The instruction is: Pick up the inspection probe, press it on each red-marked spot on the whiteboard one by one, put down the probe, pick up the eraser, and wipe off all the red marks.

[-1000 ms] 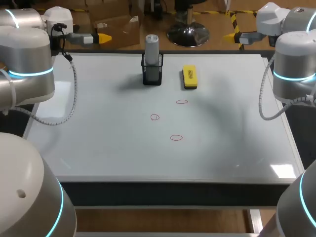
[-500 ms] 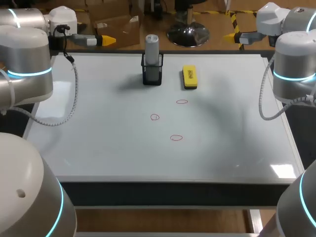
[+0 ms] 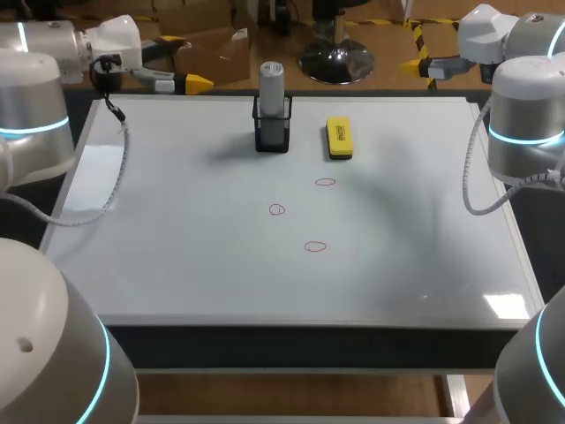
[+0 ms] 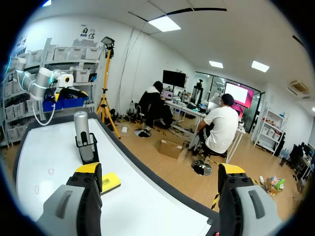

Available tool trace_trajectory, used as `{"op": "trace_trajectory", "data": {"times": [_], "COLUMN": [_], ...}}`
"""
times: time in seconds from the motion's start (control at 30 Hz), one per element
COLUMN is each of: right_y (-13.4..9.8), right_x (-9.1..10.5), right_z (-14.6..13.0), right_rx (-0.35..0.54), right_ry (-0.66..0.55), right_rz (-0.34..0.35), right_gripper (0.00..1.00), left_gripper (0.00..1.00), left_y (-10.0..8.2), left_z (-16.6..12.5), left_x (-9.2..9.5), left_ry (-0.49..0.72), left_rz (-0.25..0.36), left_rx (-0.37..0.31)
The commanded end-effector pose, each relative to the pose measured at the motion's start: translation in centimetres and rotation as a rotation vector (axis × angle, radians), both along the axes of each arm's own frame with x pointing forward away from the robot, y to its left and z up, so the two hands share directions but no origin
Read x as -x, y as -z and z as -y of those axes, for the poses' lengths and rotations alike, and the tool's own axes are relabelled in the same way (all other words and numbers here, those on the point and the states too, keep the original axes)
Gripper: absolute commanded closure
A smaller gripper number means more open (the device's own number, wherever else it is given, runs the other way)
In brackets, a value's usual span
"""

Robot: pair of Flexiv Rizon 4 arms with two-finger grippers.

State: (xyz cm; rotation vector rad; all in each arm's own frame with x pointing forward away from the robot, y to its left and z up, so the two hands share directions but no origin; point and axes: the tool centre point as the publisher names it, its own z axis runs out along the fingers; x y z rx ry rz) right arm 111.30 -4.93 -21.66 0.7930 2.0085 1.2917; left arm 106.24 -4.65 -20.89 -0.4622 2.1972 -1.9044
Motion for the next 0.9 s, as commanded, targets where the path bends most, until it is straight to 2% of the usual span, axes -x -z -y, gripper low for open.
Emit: {"op": "trace_trajectory", "data": {"times": [0.03,0.33,0.9], "right_y": [0.0,0.0,0.0], "right_x": [-0.1,-0.1,-0.1], "right_z": [0.0,0.0,0.0], "right_rx": [0.001,0.001,0.001], "right_ry": [-0.001,-0.001,-0.001], "right_rz": [-0.002,-0.002,-0.002], "right_gripper": [0.00,0.00,0.00], "left_gripper": [0.00,0.00,0.00], "left_y": [0.3,0.9,3.0], "left_z": [0.8,2.9,8.3], "left_x": [-0.3,0.7,1.3], "left_ry": [0.114,0.199,0.244], "left_rz": [0.003,0.000,-0.025], "left_rx": [0.019,0.032,0.061]}}
